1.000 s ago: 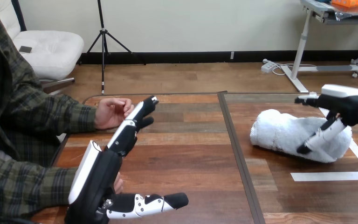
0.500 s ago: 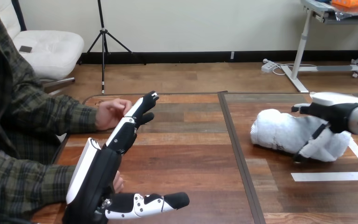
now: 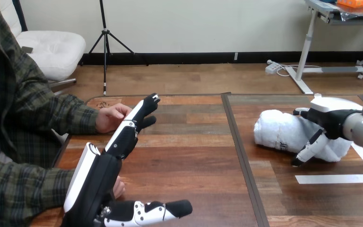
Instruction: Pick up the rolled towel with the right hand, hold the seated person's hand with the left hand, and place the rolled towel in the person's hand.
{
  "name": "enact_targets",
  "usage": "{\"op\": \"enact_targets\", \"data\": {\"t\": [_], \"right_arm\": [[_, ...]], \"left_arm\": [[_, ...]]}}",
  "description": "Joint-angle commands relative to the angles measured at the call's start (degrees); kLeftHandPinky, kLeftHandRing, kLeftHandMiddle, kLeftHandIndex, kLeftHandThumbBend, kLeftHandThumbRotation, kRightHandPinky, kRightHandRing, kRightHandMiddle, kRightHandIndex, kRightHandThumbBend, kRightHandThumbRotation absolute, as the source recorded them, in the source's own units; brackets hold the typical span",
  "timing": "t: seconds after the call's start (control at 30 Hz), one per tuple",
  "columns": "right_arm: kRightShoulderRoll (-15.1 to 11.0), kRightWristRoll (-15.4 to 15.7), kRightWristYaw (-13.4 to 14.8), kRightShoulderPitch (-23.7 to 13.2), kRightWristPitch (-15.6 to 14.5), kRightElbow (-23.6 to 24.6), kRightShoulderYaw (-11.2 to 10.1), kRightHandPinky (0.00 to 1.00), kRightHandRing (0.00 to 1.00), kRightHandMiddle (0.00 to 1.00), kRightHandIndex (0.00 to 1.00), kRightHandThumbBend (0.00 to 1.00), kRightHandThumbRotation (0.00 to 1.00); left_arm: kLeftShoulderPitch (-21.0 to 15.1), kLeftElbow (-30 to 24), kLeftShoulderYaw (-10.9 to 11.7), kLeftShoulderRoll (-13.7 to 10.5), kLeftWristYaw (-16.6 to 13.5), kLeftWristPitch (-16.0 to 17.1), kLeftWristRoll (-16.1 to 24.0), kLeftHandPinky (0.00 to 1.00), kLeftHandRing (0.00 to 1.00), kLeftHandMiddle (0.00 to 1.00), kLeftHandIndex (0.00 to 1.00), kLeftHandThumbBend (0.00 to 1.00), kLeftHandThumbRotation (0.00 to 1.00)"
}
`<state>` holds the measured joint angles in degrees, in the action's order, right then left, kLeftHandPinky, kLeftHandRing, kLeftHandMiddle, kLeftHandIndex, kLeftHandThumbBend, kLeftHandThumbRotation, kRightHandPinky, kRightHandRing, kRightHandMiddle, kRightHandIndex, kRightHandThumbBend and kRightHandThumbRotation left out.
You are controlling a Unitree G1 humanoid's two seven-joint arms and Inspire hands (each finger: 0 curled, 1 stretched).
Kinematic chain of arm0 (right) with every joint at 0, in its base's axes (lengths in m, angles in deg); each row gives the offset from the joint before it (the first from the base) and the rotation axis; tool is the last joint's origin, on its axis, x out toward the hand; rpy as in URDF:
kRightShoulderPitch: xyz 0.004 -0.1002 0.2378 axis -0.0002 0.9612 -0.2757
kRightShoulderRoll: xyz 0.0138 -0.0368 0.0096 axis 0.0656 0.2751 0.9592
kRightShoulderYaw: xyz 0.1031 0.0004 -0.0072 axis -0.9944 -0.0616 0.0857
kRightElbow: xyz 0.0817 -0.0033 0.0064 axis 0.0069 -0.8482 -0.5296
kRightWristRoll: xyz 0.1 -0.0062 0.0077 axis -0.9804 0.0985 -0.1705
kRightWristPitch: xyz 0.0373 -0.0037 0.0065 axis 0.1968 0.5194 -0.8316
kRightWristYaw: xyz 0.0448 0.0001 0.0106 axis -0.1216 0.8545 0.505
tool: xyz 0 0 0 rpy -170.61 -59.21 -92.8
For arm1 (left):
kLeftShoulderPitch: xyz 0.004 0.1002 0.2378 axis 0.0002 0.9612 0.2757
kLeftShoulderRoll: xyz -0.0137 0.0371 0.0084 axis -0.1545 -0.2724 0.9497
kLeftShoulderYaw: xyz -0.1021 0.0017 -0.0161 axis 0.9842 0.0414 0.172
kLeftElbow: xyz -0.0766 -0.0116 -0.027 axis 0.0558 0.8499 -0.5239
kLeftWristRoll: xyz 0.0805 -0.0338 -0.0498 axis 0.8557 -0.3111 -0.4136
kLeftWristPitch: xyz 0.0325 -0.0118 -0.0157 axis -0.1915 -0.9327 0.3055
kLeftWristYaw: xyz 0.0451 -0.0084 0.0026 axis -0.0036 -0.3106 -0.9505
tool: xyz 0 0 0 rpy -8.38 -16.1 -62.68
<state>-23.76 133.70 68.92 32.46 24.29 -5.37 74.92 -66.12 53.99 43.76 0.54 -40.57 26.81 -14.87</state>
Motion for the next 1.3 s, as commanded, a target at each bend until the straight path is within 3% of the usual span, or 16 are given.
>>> {"op": "enact_targets", "data": {"t": [0.0, 0.33, 0.8, 1.1, 1.27], "right_arm": [[2.1, 0.1, 2.3, -3.6, -0.7, -0.4, 0.5, 0.99, 1.00, 0.97, 0.98, 1.00, 0.38], [3.4, 0.4, 4.3, -3.6, -0.9, -0.8, 0.9, 1.00, 0.99, 0.96, 0.98, 1.00, 0.43], [4.9, 0.0, 5.0, -3.3, -1.5, -1.0, 1.0, 1.00, 0.99, 0.95, 0.98, 1.00, 0.43], [6.0, -0.4, 5.8, -2.2, -2.3, -1.3, 0.6, 0.99, 0.97, 0.95, 0.97, 1.00, 0.42], [6.5, 0.6, 7.7, -1.4, -2.7, -1.4, 1.7, 0.97, 0.95, 0.94, 0.96, 1.00, 0.44]], "left_arm": [[-0.4, -3.8, -0.3, -0.1, -0.2, -0.4, -0.2, 0.87, 0.93, 0.95, 0.92, 1.00, 0.27], [2.0, -6.8, -0.2, -0.1, -0.3, -2.1, 0.4, 0.85, 0.93, 0.95, 0.92, 1.00, 0.27], [4.5, -9.8, -1.0, -0.7, 0.6, -3.1, -1.5, 0.84, 0.94, 0.95, 0.91, 1.00, 0.24], [5.9, -12.1, -0.4, -0.8, 0.4, -3.3, -0.5, 0.86, 0.94, 0.95, 0.91, 1.00, 0.23], [6.7, -12.7, -0.4, -0.9, 0.6, -2.8, -0.8, 0.86, 0.94, 0.95, 0.91, 1.00, 0.23]]}}
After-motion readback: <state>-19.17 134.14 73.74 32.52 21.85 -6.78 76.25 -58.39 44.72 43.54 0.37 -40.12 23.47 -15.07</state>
